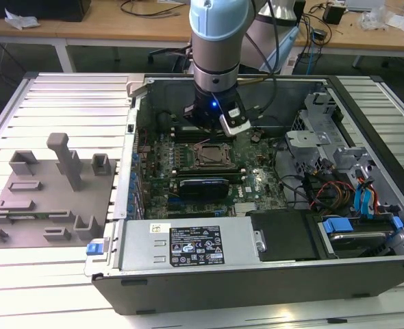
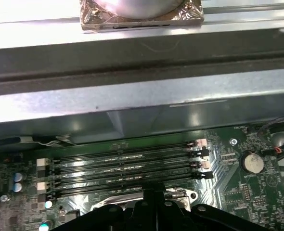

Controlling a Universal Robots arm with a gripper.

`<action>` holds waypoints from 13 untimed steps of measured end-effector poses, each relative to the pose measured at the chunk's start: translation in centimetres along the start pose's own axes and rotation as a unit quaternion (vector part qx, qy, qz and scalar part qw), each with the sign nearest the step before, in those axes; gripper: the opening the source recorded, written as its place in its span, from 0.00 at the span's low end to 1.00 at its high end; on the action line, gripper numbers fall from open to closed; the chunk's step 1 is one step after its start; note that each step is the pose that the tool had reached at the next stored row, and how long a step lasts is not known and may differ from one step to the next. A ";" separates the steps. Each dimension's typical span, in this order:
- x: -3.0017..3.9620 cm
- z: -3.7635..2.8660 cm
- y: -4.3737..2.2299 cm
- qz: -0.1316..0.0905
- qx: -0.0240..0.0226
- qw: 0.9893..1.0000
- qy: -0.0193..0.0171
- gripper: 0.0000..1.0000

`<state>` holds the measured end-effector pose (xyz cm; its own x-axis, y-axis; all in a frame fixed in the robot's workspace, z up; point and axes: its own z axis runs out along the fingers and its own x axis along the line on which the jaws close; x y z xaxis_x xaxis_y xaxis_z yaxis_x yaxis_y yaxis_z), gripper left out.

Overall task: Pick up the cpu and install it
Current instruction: 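Install the first cpu locking lever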

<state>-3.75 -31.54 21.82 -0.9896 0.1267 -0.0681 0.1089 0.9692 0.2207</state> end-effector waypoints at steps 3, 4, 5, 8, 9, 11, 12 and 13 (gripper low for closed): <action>0.00 0.15 -0.08 -0.003 -0.002 1.000 -0.012 0.11; 0.01 0.24 -0.11 -0.004 -0.002 1.000 -0.016 0.11; 0.03 0.27 -0.12 -0.004 -0.002 1.000 -0.017 0.11; 0.32 0.31 -0.12 -0.004 -0.002 1.000 -0.018 0.11; 0.45 0.31 -0.11 -0.003 -0.002 1.000 -0.018 0.11; 0.69 0.33 -0.03 -0.003 -0.002 1.000 -0.019 0.11; 0.77 0.34 0.03 -0.002 -0.002 1.000 -0.019 0.11; 0.80 0.37 0.09 -0.001 -0.002 1.000 -0.019 0.11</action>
<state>-4.50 -31.28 21.43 -0.9856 0.1321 -0.1055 0.1058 0.9687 0.2248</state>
